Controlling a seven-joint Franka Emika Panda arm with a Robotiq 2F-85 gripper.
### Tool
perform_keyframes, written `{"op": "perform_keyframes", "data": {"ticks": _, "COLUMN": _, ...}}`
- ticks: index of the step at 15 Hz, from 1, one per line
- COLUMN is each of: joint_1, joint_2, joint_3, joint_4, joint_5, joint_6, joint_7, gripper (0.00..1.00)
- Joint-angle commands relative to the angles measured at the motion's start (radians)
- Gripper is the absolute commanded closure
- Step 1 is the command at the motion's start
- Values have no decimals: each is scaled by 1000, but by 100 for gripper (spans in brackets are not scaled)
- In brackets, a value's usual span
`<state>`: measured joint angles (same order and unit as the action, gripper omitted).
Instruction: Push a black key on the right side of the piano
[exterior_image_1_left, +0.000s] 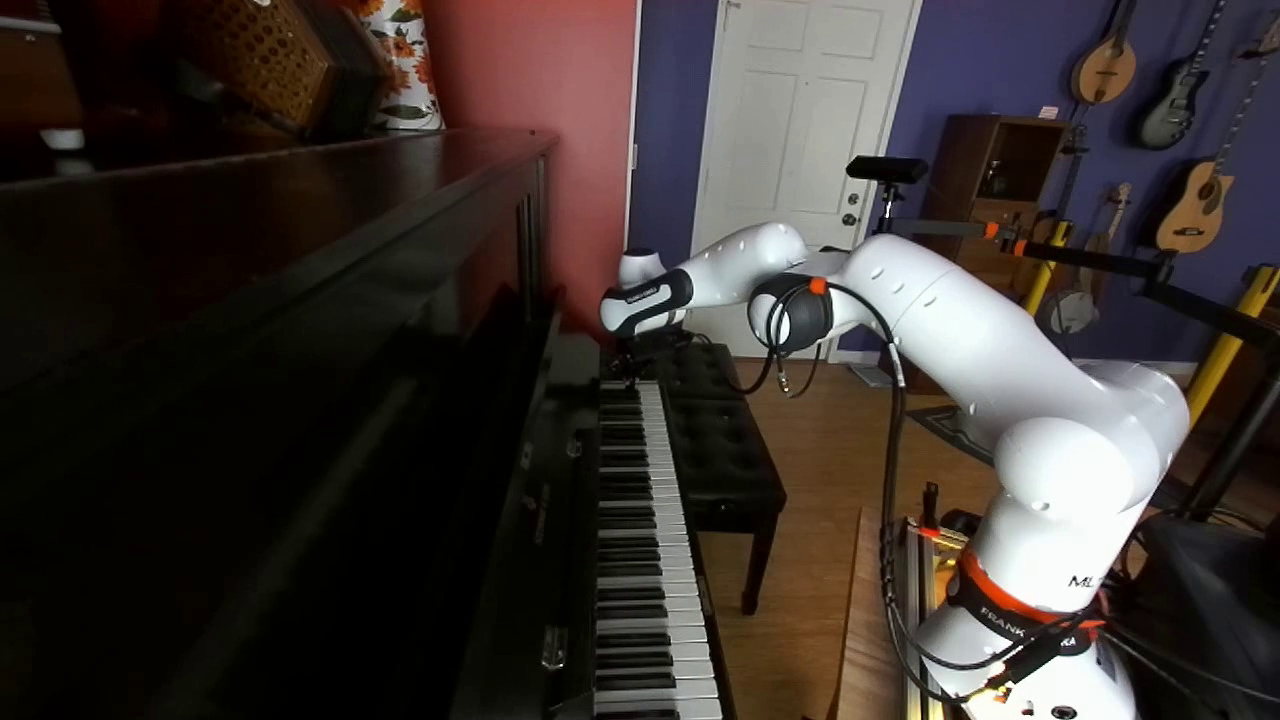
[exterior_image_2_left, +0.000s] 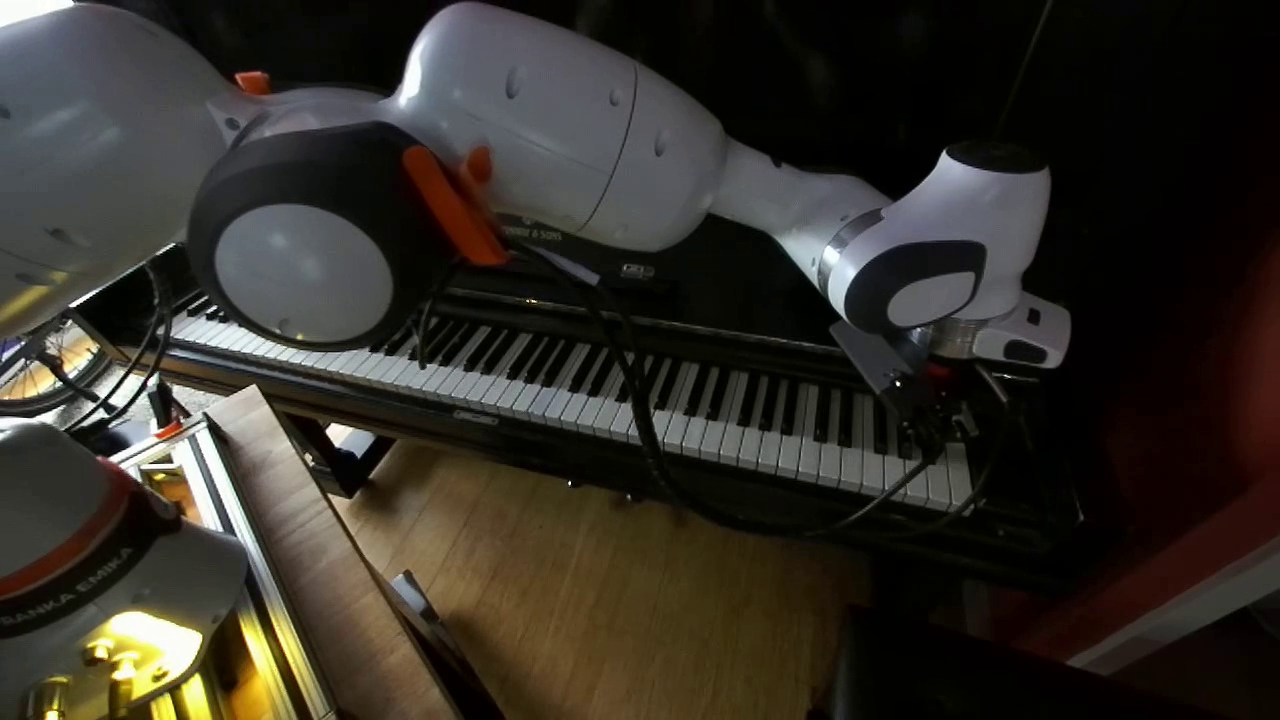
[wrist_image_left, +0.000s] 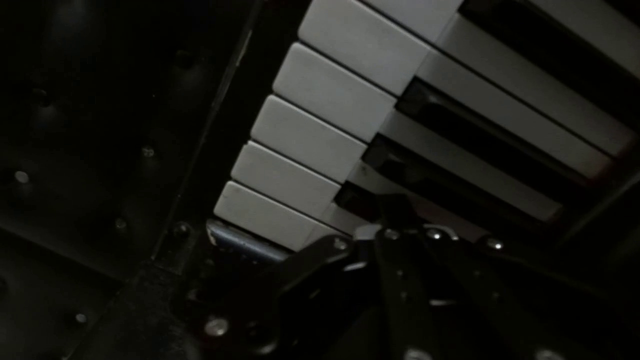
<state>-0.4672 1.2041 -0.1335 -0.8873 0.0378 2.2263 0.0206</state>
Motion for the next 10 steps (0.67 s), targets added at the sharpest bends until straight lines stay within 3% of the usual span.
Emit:
{"op": "perform_keyframes", "data": {"ticks": 1, "joint_1": -12, "joint_2": 45, "joint_3": 6, "joint_4": 58, "joint_5": 9, "joint_6": -34, "joint_7": 4, "gripper": 100}}
{"op": "perform_keyframes", "data": {"ticks": 10, "joint_1": -14, "joint_2": 38, "joint_3": 6, "joint_4": 77, "joint_5": 10, "joint_6": -47, "joint_7": 6, "gripper": 100}}
